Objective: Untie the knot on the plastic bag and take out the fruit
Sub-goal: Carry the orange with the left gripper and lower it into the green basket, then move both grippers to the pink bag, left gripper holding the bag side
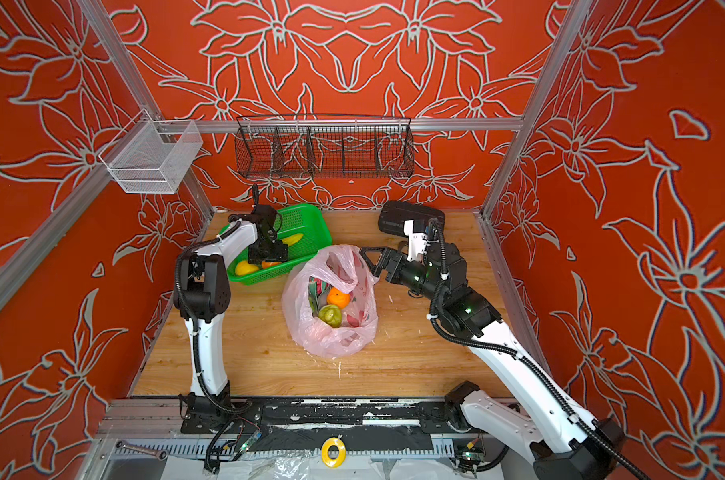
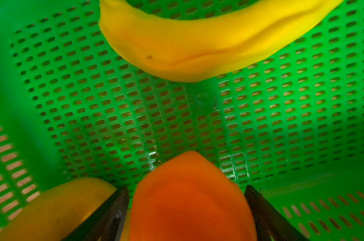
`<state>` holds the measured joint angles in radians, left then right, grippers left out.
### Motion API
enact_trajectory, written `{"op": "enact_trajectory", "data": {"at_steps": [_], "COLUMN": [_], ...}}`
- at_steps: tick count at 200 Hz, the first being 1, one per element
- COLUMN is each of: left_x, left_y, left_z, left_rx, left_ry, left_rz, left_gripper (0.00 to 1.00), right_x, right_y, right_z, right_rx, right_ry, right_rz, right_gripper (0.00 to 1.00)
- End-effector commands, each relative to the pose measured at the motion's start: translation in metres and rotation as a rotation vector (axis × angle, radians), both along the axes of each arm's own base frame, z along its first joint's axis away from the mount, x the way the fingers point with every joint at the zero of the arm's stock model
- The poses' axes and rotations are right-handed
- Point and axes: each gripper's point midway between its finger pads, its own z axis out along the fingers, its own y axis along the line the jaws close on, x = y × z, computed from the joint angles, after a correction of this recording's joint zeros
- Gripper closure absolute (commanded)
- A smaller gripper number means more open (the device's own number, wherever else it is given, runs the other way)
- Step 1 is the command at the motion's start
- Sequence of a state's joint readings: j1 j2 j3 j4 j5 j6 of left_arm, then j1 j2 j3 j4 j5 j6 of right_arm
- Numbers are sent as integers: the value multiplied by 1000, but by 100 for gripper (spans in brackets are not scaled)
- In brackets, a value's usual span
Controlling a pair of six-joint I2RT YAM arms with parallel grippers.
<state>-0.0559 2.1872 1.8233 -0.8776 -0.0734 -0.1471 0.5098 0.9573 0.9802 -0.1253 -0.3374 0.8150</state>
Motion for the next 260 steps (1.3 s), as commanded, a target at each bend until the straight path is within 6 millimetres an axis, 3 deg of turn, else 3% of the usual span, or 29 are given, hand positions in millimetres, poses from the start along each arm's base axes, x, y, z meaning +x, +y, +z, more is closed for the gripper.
{"op": "enact_trajectory", "data": {"at_steps": [1,31,75,112,140,166,216,237,260], "left_x": [-6,-10,-28,-64,-105,-146,-220,-240,-247], "left_y": [1,-2,-30,-65,-91,-113,-130,-133,-144], "left_z": [12,46,131,198,224,216,162,141,111], "left_rx": [-5,-30,-213,-446,-533,-527,-454,-437,-436], "left_ry": [0,-77,-280,-435,-487,-448,-257,-197,-169], "left_rz": [3,13,-6,-20,-29,-51,-93,-92,-78], "left_gripper": [13,13,13,14,16,18,20,20,19], "right_x": [-4,-3,-1,-4,-13,-24,-42,-45,-46], "right_y": [-3,-2,0,9,25,41,68,74,82], "right_z": [3,3,-13,-38,-56,-79,-127,-150,-172], "right_rx": [-3,-3,-50,-108,-143,-198,-324,-365,-411], "right_ry": [-20,-18,14,62,99,144,235,270,292], "right_rz": [0,1,13,75,155,183,182,148,126], "right_gripper": [3,3,5,16,21,25,29,29,28]}}
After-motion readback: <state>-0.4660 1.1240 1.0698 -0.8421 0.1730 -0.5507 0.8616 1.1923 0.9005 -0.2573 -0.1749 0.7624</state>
